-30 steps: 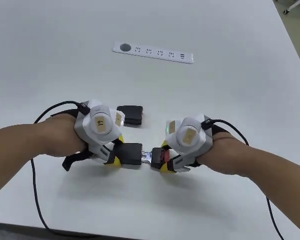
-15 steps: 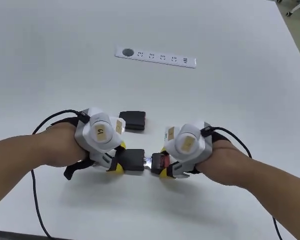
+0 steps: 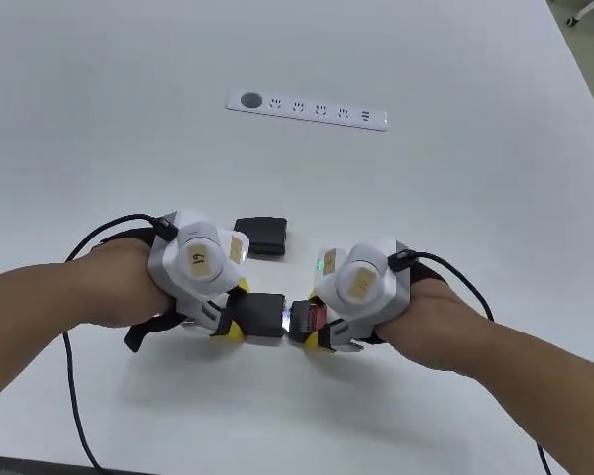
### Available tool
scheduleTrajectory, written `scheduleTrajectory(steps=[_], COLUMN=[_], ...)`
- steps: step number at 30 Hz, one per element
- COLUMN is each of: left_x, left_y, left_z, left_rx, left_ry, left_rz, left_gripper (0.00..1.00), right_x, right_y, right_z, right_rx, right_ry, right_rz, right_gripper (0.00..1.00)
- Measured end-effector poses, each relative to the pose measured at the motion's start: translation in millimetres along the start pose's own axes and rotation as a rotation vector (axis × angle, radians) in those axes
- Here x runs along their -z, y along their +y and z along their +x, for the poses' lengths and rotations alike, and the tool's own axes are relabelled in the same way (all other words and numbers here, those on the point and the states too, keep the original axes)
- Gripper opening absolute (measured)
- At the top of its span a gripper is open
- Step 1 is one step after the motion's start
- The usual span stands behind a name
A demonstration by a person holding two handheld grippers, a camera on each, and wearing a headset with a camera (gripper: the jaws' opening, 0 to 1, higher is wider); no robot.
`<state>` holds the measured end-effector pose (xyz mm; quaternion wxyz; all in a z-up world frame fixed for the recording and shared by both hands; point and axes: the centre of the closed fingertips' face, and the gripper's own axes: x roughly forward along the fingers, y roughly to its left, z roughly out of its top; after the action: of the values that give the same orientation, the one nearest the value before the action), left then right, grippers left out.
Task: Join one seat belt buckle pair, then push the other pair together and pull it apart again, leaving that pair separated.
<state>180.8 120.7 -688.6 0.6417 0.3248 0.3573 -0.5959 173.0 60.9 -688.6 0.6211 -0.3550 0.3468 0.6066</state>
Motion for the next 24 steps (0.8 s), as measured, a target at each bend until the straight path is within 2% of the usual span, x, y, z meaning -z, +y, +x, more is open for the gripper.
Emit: scheduleTrajectory(steps=[10,15,24], left_x=[1.9,4.5,5.8], left_y=[-1.6,-1.0,-0.4], left_z=[-2.3,-1.7,-2.5], left_rx=[0.008,0.024,0.02], left_ry=[-0.008,0.001,-0.006], left_rz=[0.011,0.017,0.005], left_gripper=[0.31,0.31,0.31], right_x=[3.9,5.4,4.0], right_y=[-3.0,-2.9,-6.5], right_z=[-2.3,-3.7,-2.9], right_rx=[-0.001,0.004,0.006], right_ry=[0.02,-0.001,-0.032], right_rz=[-0.022,0.013,0.04], right_gripper=[0.3,0.3,0.29])
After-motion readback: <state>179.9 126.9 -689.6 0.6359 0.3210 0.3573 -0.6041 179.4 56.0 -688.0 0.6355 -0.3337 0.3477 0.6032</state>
